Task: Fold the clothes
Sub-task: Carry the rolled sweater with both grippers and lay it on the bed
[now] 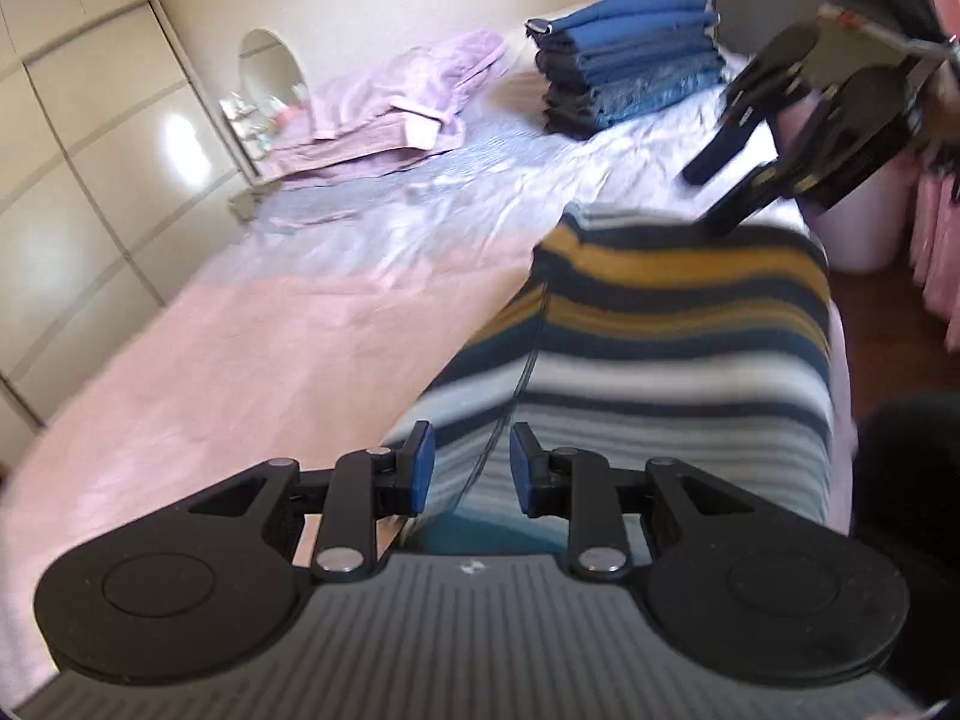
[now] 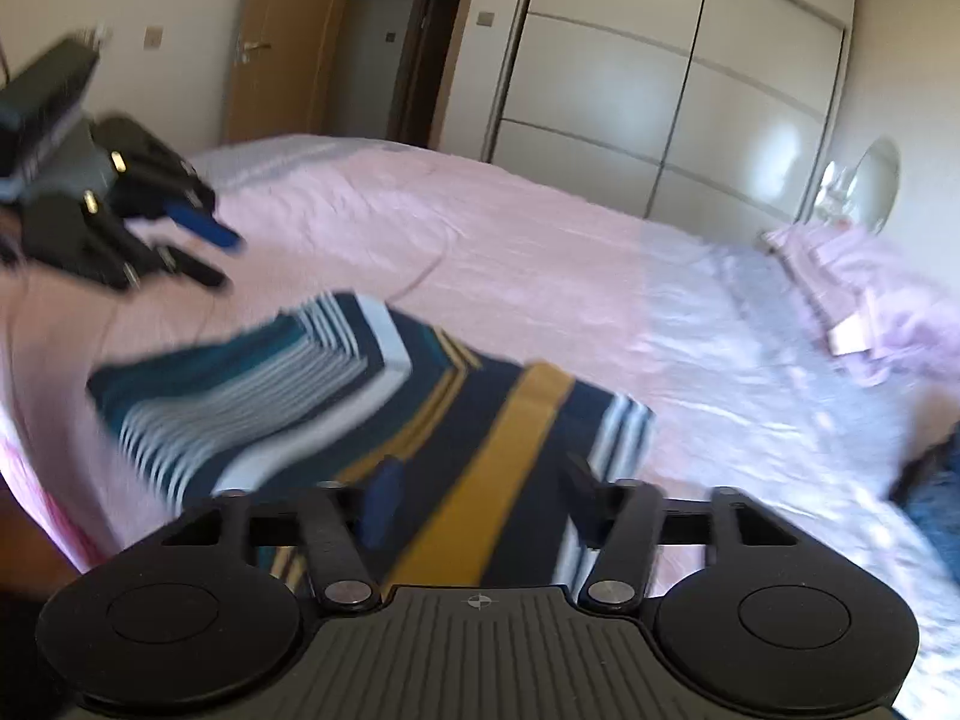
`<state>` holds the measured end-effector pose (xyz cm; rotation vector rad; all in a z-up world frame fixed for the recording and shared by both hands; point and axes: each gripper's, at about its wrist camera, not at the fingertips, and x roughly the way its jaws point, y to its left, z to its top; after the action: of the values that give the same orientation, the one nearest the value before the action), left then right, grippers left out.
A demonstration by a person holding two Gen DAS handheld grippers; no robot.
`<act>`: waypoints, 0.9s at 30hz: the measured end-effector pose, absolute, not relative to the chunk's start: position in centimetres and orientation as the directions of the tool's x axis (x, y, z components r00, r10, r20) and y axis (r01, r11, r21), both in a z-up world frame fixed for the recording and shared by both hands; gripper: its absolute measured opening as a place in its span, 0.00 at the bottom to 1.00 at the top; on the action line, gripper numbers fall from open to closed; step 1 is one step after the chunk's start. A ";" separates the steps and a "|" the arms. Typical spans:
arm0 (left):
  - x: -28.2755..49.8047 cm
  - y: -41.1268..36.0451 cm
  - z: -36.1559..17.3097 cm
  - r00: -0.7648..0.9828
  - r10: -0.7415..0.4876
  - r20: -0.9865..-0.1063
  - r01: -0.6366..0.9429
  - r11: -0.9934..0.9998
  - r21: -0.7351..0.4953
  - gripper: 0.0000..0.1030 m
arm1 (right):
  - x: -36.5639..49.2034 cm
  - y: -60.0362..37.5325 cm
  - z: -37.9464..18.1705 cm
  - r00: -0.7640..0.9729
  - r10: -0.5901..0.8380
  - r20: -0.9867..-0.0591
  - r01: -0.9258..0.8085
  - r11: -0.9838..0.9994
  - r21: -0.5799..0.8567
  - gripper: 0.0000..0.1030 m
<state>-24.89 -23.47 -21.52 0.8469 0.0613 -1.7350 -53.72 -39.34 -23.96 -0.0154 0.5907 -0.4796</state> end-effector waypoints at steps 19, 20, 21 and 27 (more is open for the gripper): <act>-21.5 -33.8 -27.9 -0.119 -0.714 -0.690 0.924 -0.334 0.186 0.15 | -47.0 -56.9 -29.0 0.657 -0.182 -0.732 0.456 0.869 0.193 0.32; -21.5 -33.7 -27.8 -0.116 -0.712 -0.692 0.924 -0.334 0.188 0.15 | -47.7 -57.0 -29.0 0.667 -0.187 -0.721 0.471 0.856 0.214 0.32; -21.6 -33.7 -27.8 -0.110 -0.712 -0.694 0.923 -0.333 0.194 0.15 | -48.5 -56.9 -28.9 0.674 -0.198 -0.712 0.487 0.843 0.227 0.32; -22.4 -33.8 -27.9 -0.072 -0.710 -0.701 0.918 -0.322 0.232 0.15 | -53.6 -51.3 -24.5 0.733 -0.280 -0.619 0.504 0.836 0.218 0.32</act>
<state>-22.44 -33.75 -27.85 0.8920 0.3222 -1.6909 -53.61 -51.33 -24.47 0.3896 0.6084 -0.4433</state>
